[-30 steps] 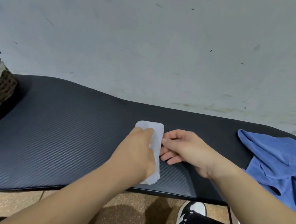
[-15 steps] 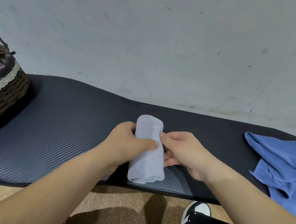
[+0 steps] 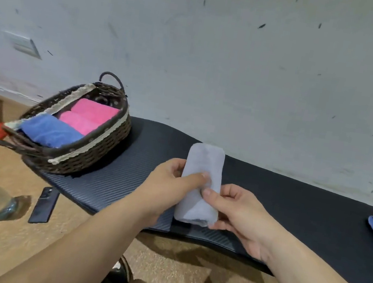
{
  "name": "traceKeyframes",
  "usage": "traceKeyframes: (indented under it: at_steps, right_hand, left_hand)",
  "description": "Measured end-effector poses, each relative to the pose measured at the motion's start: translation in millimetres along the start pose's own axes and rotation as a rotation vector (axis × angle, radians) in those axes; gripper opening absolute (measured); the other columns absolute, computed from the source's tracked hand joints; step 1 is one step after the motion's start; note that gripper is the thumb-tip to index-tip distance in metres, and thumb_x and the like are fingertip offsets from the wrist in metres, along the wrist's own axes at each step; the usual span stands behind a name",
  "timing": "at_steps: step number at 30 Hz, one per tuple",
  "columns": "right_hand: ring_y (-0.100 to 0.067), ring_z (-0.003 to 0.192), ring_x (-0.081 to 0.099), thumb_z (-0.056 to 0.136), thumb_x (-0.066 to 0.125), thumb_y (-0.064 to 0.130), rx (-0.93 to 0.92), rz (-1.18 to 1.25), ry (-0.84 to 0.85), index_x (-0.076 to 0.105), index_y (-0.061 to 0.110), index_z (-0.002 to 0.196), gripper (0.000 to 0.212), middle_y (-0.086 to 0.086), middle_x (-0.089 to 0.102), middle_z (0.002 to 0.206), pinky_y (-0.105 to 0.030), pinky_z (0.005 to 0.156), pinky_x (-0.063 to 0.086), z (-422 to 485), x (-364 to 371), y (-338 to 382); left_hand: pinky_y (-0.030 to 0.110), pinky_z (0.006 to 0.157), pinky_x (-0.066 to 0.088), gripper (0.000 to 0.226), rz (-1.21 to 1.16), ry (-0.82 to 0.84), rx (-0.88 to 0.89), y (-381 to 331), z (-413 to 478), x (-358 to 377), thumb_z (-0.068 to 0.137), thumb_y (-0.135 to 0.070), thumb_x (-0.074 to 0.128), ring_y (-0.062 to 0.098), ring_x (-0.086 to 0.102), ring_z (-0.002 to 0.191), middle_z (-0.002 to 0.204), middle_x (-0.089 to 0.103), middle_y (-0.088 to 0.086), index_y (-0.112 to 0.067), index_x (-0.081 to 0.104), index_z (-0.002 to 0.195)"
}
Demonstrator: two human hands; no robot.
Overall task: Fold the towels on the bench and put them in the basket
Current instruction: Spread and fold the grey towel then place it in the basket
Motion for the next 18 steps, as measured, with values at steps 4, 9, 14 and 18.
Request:
traceKeyframes:
  at_steps: [4, 9, 14, 18]
  right_hand:
    - [-0.031, 0.092, 0.078, 0.084, 0.082, 0.04, -0.029, 0.059, -0.055, 0.063, 0.001, 0.108, 0.05, -0.016, 0.08, 0.096, -0.047, 0.085, 0.064, 11.8, 59.7, 18.6]
    - [-0.033, 0.09, 0.078, 0.094, 0.07, 0.051, -0.074, -0.092, 0.017, 0.068, 0.005, 0.11, 0.048, -0.015, 0.08, 0.097, -0.047, 0.08, 0.065, 31.8, 127.3, 51.2]
    - [-0.026, 0.086, 0.078, 0.102, 0.052, 0.054, -0.061, -0.212, 0.013, 0.069, 0.015, 0.11, 0.044, -0.009, 0.079, 0.097, -0.039, 0.074, 0.066, 58.6, 160.0, 80.8]
    - [-0.027, 0.09, 0.078, 0.104, 0.049, 0.044, -0.057, -0.196, 0.025, 0.068, 0.012, 0.11, 0.038, -0.011, 0.078, 0.098, -0.04, 0.078, 0.064, 85.8, 185.9, 114.1]
  left_hand:
    - [0.045, 0.09, 0.063, 0.046, 0.052, 0.024, -0.042, -2.8, -22.1, -53.0, 0.084, -0.043, 0.084, 0.018, 0.078, 0.097, 0.108, 0.079, 0.001, -0.019, 0.066, 0.119]
    - [0.052, 0.092, 0.062, 0.05, 0.042, 0.005, 0.006, -21.9, -41.1, -127.6, 0.081, -0.019, 0.086, 0.028, 0.076, 0.103, 0.114, 0.076, 0.008, -0.024, 0.065, 0.127]
    - [0.042, 0.079, 0.065, 0.046, 0.001, -0.321, 0.064, -61.8, -19.5, -215.8, 0.071, -0.006, 0.078, 0.027, 0.07, 0.088, 0.111, 0.069, 0.017, -0.013, 0.065, 0.115]
    - [0.043, 0.075, 0.058, 0.026, -0.113, -0.496, 0.126, -90.8, 14.1, -277.0, 0.079, -0.009, 0.076, 0.028, 0.061, 0.072, 0.095, 0.061, 0.015, -0.012, 0.065, 0.102]
Point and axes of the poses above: each hand's wrist, its own z-axis towards the middle knuckle, its own x-axis out of the palm, y = z × x, the point moved 2 cm from there along z, towards the middle knuckle
